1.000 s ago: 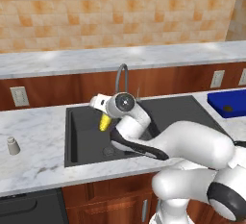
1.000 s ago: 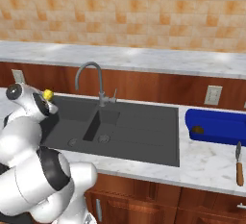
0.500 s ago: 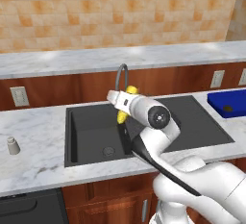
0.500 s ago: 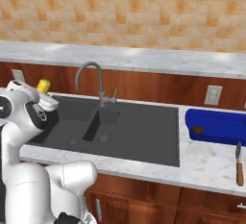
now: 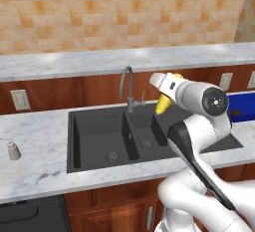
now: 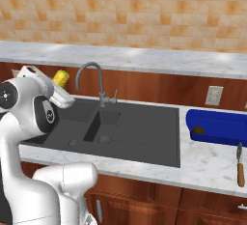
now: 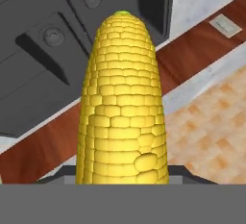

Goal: Pick up all produce items and place them in the sink. Turn on the sink faucet to wash them. Then turn the sink off and put them in the tray.

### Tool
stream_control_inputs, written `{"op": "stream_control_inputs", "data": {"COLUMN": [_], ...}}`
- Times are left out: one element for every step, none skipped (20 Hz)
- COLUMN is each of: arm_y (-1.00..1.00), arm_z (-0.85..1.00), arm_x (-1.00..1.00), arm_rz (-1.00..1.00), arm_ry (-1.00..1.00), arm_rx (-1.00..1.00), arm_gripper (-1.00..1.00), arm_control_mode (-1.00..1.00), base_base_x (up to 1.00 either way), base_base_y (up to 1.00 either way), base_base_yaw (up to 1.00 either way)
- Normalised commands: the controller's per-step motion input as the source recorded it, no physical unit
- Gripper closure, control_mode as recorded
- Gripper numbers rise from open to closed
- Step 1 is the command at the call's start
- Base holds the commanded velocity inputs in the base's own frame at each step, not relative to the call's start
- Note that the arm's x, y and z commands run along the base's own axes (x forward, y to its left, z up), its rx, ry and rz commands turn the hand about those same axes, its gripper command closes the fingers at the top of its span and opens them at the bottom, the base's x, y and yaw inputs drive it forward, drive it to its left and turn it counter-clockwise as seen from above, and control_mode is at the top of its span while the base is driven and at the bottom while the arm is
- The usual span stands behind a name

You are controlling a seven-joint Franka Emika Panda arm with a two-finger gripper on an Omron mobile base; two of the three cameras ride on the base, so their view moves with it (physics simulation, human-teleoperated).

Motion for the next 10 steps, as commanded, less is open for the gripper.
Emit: {"op": "stream_control_inputs", "data": {"arm_y": [-1.00, -1.00, -1.00, -1.00, -1.00, -1.00, -1.00, -1.00, -1.00, -1.00], "arm_z": [0.48, 0.38, 0.31, 0.27, 0.24, 0.08, 0.00, -0.04, -0.05, -0.04], "arm_x": [0.16, 0.31, 0.37, 0.39, 0.36, 0.39, 0.54, 0.66, 0.64, 0.64], "arm_rz": [-0.37, -0.35, -0.31, -0.31, -0.31, -0.31, -0.29, -0.24, -0.22, -0.22], "arm_ry": [0.31, 0.30, 0.28, 0.29, 0.29, 0.31, 0.37, 0.41, 0.36, 0.35], "arm_rx": [0.00, 0.00, 0.00, 0.00, 0.00, 0.00, 0.00, 0.00, 0.00, 0.01], "arm_gripper": [1.00, 1.00, 1.00, 1.00, 1.00, 1.00, 1.00, 1.00, 1.00, 1.00], "arm_control_mode": [-1.00, -1.00, -1.00, -1.00, -1.00, -1.00, -1.00, -1.00, -1.00, -1.00], "base_base_x": [0.00, 0.00, 0.00, 0.00, 0.00, 0.00, 0.00, 0.00, 0.00, 0.00], "base_base_y": [0.00, 0.00, 0.00, 0.00, 0.00, 0.00, 0.00, 0.00, 0.00, 0.00], "base_base_yaw": [0.00, 0.00, 0.00, 0.00, 0.00, 0.00, 0.00, 0.00, 0.00, 0.00]}}
